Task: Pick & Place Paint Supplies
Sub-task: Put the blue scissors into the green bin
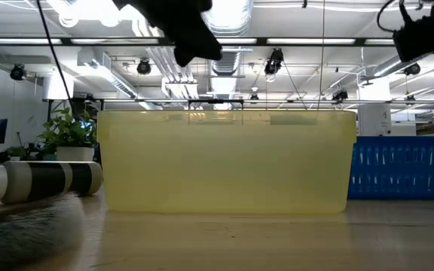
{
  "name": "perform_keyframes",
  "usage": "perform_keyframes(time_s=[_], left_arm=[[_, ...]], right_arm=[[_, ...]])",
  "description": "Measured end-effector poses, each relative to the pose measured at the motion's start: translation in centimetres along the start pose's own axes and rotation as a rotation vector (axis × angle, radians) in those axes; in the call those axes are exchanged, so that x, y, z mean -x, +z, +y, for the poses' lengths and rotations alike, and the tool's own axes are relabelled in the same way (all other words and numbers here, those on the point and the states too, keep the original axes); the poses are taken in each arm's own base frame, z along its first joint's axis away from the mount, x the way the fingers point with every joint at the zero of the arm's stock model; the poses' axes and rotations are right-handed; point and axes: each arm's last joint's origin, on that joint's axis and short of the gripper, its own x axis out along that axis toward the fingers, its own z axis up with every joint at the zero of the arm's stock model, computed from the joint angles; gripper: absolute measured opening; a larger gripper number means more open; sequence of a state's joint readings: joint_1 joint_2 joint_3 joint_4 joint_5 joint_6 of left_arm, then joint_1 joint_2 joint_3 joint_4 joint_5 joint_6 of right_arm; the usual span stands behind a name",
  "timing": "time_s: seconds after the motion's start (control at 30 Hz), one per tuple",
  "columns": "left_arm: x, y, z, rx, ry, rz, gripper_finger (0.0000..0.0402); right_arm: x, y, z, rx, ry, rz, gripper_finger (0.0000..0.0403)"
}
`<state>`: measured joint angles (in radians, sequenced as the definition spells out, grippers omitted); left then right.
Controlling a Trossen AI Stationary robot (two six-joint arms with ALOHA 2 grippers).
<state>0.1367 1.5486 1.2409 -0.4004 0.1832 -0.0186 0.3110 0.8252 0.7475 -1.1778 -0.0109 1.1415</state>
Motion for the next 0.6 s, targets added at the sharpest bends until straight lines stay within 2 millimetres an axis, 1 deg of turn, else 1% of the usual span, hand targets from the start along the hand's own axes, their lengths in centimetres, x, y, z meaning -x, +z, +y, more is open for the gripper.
perform_keyframes(time_s=[0.1,0.17,0.23,0.33,0.4,0.47,0.53,0.6], left_arm=[[-2.2,0.4,0.6,0.021,0.038,0.043,0.0117],[-3.9,1.0,1.3,0.024,0.050,0.066,0.0119],[-5.3,2.3,2.0,0.025,0.056,0.069,0.0122],[-7.4,4.2,3.4,0.020,0.089,0.139,0.0127],[-8.5,5.4,4.9,0.042,0.151,0.209,0.0128],[-9.5,6.2,7.0,0.080,0.192,0.288,0.0128],[-10.5,6.5,9.0,0.126,0.213,0.359,0.0128],[-11.6,6.6,10.8,0.169,0.234,0.384,0.0128]], right_arm=[[0.9,-0.2,-0.2,-0.004,0.086,-0.074,0.0212],[1.4,-0.2,-0.4,-0.006,0.133,-0.112,0.0212],[1.9,-0.2,-0.5,-0.004,0.176,-0.150,0.0212],[2.4,-0.2,-0.6,0.002,0.225,-0.200,0.0212],[2.7,-0.2,-0.7,0.014,0.254,-0.223,0.0212],[2.9,-0.2,-0.8,0.020,0.272,-0.249,0.0212],[3.1,-0.2,-0.8,0.034,0.291,-0.264,0.0212],[3.3,-0.2,-1.0,0.042,0.302,-0.276,0.0212]])
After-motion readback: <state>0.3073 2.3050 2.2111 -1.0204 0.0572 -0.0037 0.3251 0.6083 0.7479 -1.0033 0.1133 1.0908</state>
